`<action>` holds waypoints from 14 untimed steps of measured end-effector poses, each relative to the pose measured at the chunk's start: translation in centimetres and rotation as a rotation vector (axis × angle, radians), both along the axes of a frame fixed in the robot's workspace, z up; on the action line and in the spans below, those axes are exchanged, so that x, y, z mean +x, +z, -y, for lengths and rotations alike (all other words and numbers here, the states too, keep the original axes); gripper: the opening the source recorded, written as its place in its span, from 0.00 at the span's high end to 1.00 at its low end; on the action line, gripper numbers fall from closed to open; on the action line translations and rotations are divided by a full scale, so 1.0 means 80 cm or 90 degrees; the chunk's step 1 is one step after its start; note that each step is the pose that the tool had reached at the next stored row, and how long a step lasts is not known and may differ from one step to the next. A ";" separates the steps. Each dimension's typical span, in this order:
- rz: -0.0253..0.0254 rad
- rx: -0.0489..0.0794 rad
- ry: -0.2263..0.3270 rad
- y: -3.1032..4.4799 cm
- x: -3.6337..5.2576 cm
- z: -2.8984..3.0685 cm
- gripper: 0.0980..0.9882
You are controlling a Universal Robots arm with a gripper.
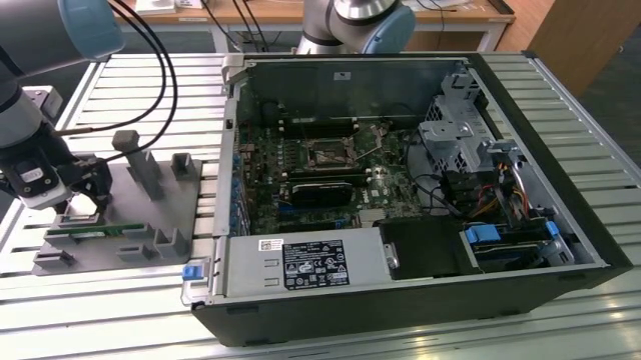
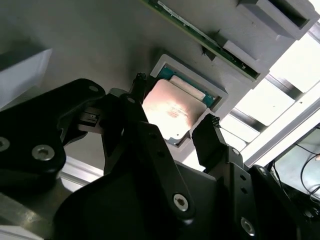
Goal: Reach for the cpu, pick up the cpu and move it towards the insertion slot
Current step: 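Pick up the cpu and move it towards the insertion slot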
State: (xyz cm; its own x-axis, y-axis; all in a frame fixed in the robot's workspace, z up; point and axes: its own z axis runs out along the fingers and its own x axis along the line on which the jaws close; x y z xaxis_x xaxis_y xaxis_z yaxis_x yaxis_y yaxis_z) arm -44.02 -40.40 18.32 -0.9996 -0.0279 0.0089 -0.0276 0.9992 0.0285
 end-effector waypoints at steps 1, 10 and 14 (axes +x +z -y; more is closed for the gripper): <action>0.0000 0.000 0.000 -0.0007 0.000 -0.0002 0.38; 0.0000 -0.001 0.000 0.0008 0.000 -0.0006 0.50; 0.0000 -0.001 0.000 0.0077 0.000 -0.0006 0.50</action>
